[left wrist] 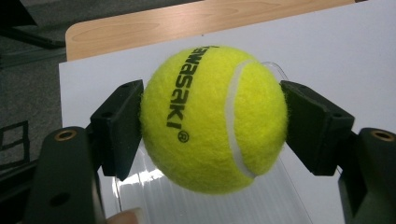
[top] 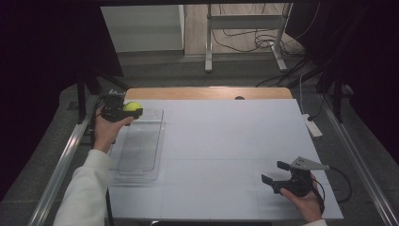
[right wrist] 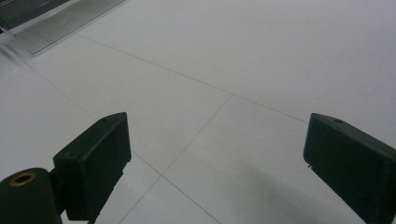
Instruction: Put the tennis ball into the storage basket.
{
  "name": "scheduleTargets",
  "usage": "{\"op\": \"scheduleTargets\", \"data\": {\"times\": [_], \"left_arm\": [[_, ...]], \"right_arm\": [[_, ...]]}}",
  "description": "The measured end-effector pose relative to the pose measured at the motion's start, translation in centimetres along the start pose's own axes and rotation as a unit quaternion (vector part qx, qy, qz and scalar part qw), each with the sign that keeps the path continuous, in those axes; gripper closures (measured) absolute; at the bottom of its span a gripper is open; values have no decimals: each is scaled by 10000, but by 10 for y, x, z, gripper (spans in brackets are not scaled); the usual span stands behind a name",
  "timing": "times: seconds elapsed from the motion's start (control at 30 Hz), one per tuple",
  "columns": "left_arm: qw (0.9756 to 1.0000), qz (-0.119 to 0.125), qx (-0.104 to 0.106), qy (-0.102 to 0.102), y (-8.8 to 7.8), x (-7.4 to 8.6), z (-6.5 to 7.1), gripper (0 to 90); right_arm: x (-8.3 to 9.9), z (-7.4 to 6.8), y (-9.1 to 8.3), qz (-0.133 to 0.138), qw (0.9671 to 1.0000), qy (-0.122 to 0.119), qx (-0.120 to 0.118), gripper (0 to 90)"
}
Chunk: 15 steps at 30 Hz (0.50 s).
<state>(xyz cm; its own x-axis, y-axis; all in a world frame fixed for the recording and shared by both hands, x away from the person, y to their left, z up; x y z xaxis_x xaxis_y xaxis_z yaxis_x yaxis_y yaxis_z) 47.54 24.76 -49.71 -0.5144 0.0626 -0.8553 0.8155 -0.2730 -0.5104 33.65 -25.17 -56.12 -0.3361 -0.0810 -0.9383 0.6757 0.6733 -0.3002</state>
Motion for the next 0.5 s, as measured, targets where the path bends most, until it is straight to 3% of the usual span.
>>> {"op": "scheduleTargets", "data": {"times": [0.5], "left_arm": [[9998,-170,-59,20,8,10,-5,268]], "right_arm": [[0,0,0,-11,10000,-5,3,76]]}}
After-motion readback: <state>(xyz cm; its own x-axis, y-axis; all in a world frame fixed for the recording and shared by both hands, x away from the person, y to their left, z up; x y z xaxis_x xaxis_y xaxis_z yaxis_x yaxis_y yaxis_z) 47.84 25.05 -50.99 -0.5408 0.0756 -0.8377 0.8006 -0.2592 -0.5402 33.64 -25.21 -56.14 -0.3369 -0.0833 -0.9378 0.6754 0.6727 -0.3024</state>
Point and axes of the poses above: each handheld gripper's, and its own axes: y roughly forward along the jaws, x roughly out of its underside, z roughly to its right, the point moved 10 cm from there along y, roughly forward along the jaws, and after that the axes turned 14 degrees about z, right-handed, at the moved point
